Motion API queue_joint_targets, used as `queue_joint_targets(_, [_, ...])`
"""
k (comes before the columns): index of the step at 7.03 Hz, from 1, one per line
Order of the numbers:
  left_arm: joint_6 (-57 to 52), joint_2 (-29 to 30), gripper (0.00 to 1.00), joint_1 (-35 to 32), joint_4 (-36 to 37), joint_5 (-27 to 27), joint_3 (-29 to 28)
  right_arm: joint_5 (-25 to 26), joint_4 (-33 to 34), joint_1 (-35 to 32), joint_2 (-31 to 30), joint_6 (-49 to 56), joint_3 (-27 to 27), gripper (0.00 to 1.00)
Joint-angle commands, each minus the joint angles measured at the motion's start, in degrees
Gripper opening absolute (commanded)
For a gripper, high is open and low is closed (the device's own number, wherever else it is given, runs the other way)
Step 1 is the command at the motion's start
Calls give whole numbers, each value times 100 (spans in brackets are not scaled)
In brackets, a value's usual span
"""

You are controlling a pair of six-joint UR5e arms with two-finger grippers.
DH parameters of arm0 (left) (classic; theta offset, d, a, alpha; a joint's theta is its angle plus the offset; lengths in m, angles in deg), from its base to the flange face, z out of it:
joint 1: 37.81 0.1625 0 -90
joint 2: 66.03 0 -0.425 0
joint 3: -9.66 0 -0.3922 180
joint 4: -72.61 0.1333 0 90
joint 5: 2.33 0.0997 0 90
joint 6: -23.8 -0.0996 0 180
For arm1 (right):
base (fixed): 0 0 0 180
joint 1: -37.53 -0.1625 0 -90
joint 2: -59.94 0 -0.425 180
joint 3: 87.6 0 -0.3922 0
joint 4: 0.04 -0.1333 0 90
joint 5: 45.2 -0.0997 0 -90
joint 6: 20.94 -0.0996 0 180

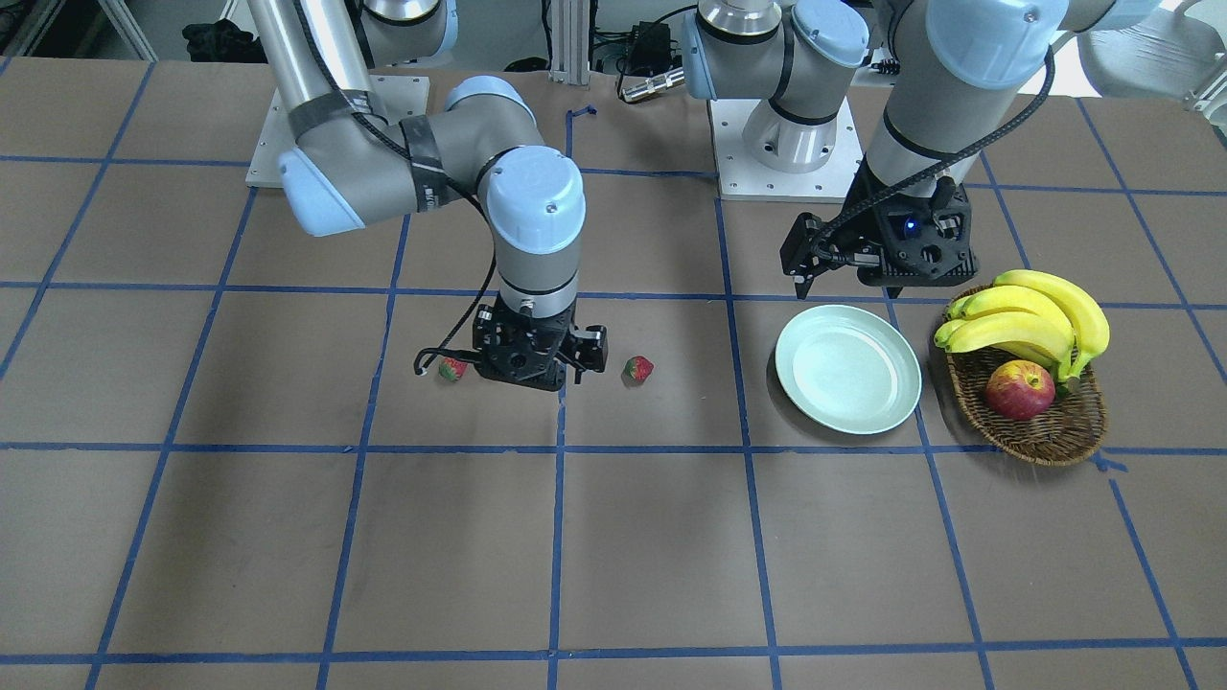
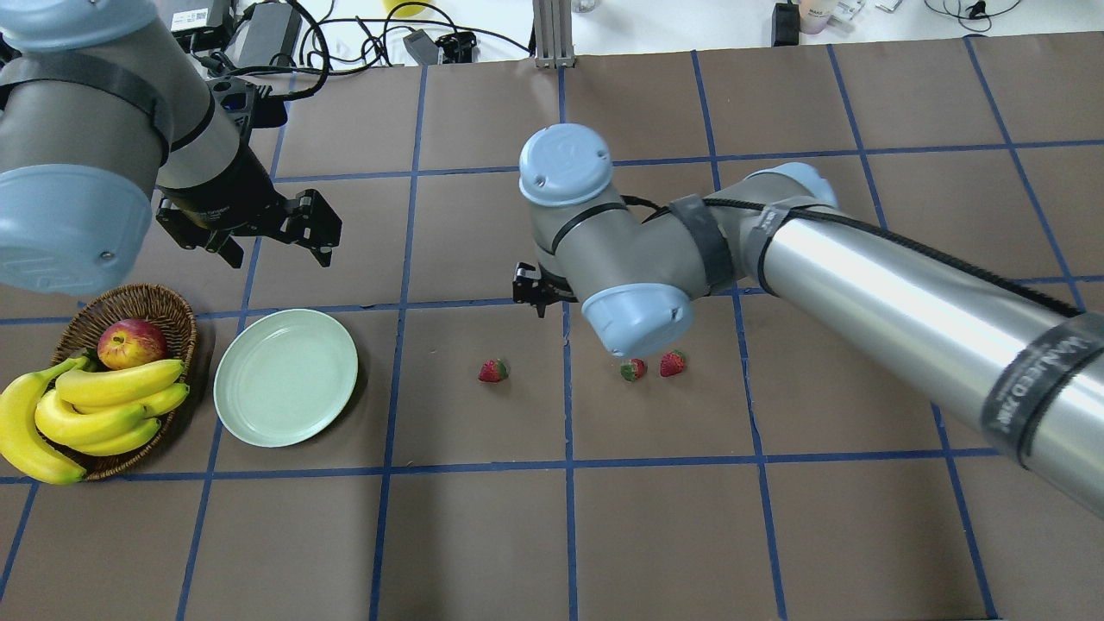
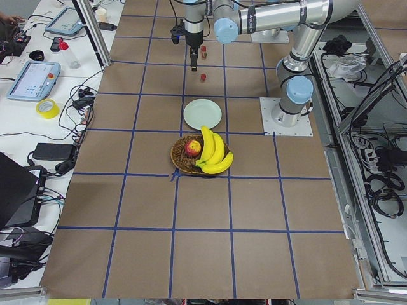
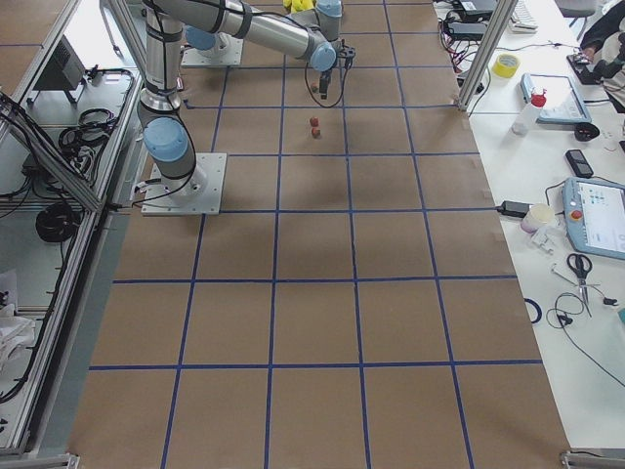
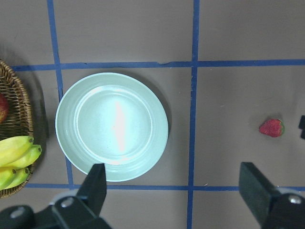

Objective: Collect all strawberries into plate
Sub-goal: 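Lower the right gripper onto a second strawberry and grasp it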

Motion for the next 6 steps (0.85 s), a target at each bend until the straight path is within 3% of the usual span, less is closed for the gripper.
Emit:
queue_joint_targets(1, [4,0,100,0,0,0,6,23,-415,463,-319,289,-180,100])
queue_joint_targets(3, [57,-9,100,-9,9,-17,103,-90,-66,463,-144,-1301,-646,98])
queue_joint_targets(5, [65,-17,100,-27,0,-26,103,-126,-56,463,146,-3037,-753,98])
queue_joint_targets(6, [39,-26,100,-9,0,-9,103,-422,145,463,164,-3261,-762,91])
